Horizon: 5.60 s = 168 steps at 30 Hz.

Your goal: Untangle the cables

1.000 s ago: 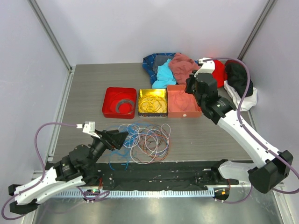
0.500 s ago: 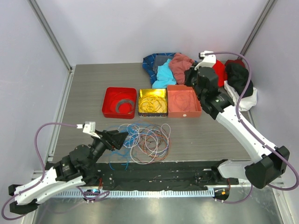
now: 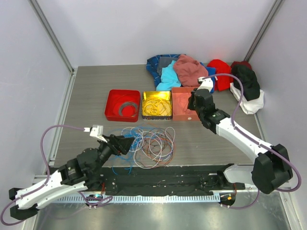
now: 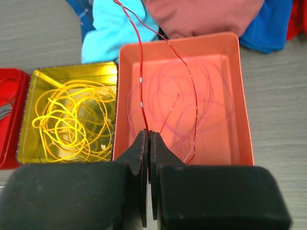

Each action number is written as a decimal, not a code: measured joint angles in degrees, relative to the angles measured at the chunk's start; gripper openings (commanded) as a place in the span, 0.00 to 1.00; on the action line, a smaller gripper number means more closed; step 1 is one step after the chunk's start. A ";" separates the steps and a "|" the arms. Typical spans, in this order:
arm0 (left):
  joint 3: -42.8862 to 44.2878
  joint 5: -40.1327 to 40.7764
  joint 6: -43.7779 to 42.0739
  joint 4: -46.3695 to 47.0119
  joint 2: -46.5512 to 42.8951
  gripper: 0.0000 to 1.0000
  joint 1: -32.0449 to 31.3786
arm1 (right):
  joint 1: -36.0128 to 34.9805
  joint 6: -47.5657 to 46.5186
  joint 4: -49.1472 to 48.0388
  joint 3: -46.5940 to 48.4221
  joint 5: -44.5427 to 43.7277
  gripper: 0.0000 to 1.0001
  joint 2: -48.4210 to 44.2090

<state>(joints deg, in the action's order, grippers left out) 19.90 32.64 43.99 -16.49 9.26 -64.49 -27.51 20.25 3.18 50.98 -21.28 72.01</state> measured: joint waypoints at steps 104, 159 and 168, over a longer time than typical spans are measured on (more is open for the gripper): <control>-2.19 -0.11 1.05 1.16 0.17 0.77 0.00 | 4.79 3.72 2.69 7.26 -1.07 0.56 21.44; -2.62 -0.46 2.78 1.64 6.25 0.77 0.00 | -39.30 9.01 1.16 -13.73 1.36 0.59 -2.71; -2.80 -0.98 3.85 1.73 6.45 0.77 0.00 | -40.68 8.83 1.22 -14.51 1.22 0.58 -0.70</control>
<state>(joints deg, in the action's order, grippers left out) 17.10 31.66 47.83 -14.76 15.70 -64.49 -68.18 29.08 4.40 36.47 -20.05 71.31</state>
